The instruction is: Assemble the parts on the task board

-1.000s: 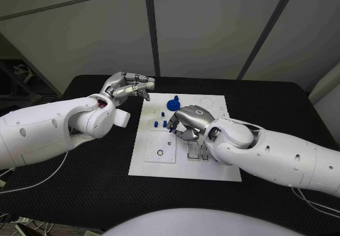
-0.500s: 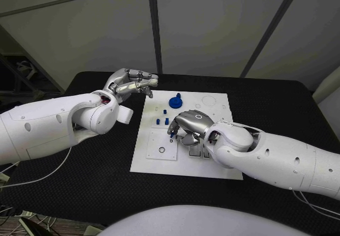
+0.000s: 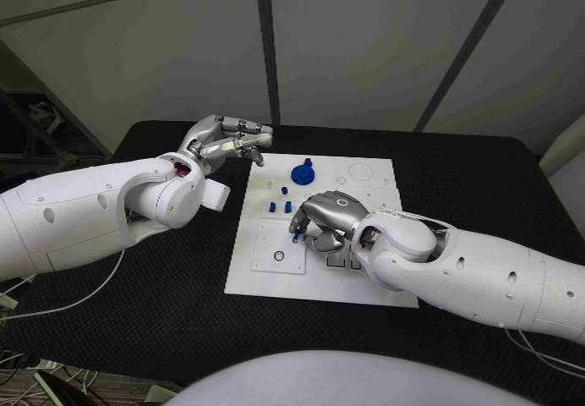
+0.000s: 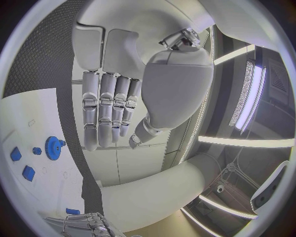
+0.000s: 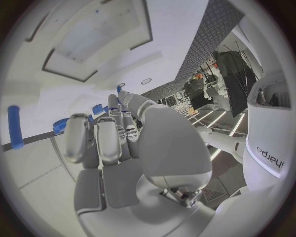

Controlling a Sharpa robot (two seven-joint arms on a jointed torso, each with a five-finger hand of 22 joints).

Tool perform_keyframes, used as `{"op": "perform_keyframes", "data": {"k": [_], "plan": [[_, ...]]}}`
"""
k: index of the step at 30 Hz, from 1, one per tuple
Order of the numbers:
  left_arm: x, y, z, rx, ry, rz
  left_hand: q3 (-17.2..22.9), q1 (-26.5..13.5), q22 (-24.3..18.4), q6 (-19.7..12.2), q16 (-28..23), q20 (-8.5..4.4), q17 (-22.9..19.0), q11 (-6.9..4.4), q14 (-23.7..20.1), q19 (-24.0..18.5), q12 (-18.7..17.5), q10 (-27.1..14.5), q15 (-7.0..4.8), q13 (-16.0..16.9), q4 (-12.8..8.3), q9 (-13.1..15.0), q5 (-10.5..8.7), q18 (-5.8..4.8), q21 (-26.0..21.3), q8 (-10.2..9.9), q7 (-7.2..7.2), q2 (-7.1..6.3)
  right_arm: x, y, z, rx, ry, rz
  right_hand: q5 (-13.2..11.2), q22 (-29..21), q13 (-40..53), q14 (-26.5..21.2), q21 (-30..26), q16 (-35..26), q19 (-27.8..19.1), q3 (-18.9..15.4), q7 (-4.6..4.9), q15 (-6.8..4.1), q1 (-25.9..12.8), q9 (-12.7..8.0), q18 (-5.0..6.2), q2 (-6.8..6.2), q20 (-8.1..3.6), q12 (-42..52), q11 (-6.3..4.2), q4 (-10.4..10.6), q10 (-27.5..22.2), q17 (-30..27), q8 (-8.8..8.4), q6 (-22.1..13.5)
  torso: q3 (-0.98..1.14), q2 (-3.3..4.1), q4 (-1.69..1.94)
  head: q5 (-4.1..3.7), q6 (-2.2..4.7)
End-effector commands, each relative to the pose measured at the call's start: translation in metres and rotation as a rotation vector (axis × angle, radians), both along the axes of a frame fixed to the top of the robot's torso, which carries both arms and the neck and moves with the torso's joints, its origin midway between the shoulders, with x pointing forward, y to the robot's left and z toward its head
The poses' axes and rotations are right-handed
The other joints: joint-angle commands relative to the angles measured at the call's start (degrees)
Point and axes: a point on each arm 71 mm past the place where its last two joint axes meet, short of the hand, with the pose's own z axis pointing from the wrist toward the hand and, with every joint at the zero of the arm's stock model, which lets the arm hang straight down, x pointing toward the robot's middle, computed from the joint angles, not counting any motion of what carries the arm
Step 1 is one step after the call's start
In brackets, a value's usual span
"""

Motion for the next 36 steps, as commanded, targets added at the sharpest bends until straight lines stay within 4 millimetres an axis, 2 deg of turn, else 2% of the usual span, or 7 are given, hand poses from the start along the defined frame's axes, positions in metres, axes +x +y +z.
{"op": "perform_keyframes", "data": {"k": [1,36], "plan": [[0.0002,-0.0011,0.0015,-0.010,-0.008,-0.010,-0.2,0.2,-0.1,0.0,-0.3,0.18,-0.1,0.03,-0.5,0.4,-0.3,-0.1,0.03,0.1,-0.2,-0.1,0.18,-0.60,-0.3,-0.4,0.38,0.69,-0.0021,0.0015,-0.0008,-0.008,0.010,0.014,-0.3,0.5,0.1,2.2,0.2,0.2,0.4,-0.2,0.15,-0.42,-0.4,0.1,-0.61,0.12,0.16,-0.2,-0.05,0.2,0.0,0.1,0.31,0.3,0.00,0.02,-0.02,0.01,-0.09],[-0.0002,-0.0010,0.0014,-0.011,-0.005,-0.017,-0.3,0.2,-0.2,0.0,-0.4,0.19,-0.1,0.03,-0.5,0.4,-0.2,-0.1,0.03,0.1,-0.2,-0.1,0.18,-0.60,-0.4,-0.4,0.37,0.77,-0.0026,0.0040,-0.0054,-0.043,0.022,0.016,-0.3,0.4,0.1,2.2,0.2,0.2,0.3,-0.3,0.13,-0.42,-0.5,0.1,-0.58,0.14,0.17,-0.3,-0.06,0.3,0.0,-0.1,0.28,0.2,-0.03,0.04,0.04,0.11,-0.38]]}}
